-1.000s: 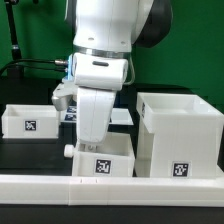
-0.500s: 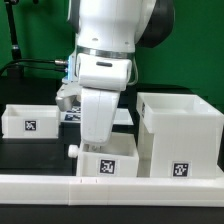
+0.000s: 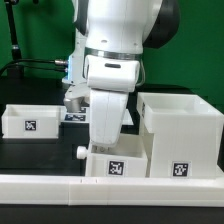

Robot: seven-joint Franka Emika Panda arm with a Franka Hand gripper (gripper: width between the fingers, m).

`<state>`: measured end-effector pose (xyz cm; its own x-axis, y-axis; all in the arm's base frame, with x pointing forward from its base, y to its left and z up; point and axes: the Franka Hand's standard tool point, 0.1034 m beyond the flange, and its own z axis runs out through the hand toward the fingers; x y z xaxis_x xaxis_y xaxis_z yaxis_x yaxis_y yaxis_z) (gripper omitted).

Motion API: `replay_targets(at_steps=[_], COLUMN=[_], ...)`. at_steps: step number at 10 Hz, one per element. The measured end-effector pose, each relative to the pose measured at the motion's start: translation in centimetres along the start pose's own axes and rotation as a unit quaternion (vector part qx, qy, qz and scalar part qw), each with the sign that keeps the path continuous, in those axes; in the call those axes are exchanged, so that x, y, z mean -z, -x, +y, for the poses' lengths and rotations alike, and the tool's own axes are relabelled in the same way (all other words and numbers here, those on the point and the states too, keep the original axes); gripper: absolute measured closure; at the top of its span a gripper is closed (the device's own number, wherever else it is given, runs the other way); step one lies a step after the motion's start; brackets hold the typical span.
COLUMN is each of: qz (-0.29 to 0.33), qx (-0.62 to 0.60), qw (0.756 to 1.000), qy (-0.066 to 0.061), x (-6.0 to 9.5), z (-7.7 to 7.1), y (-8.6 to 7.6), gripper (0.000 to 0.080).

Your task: Assemble drawer

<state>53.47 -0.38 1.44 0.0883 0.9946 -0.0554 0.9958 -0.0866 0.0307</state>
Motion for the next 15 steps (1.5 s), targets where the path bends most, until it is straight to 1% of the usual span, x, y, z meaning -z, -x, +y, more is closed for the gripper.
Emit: replay_targets(at_steps=[4, 6, 7, 9, 14, 15], qz=[0.000, 0.000, -0.001, -0.004, -0.004, -0.002], qx=[-0.001, 0.007, 0.013, 0.010, 0.010, 0.010], qw=[1.000, 1.000, 1.000, 1.000, 1.000, 1.000], qy=[-0.001, -0.001, -0.002, -0.010, -0.009, -0.004], x=[-0.07, -0.14, -0.11, -0.07, -0.12, -0.13], z=[-0.04, -0.12, -0.08, -0.10, -0.17, -0.13], y=[0.10, -0.50, -0.52, -0.45, -0.44, -0.50], gripper=[0.0757, 0.0757, 0.0757, 0.0757, 0.0757, 0.0757])
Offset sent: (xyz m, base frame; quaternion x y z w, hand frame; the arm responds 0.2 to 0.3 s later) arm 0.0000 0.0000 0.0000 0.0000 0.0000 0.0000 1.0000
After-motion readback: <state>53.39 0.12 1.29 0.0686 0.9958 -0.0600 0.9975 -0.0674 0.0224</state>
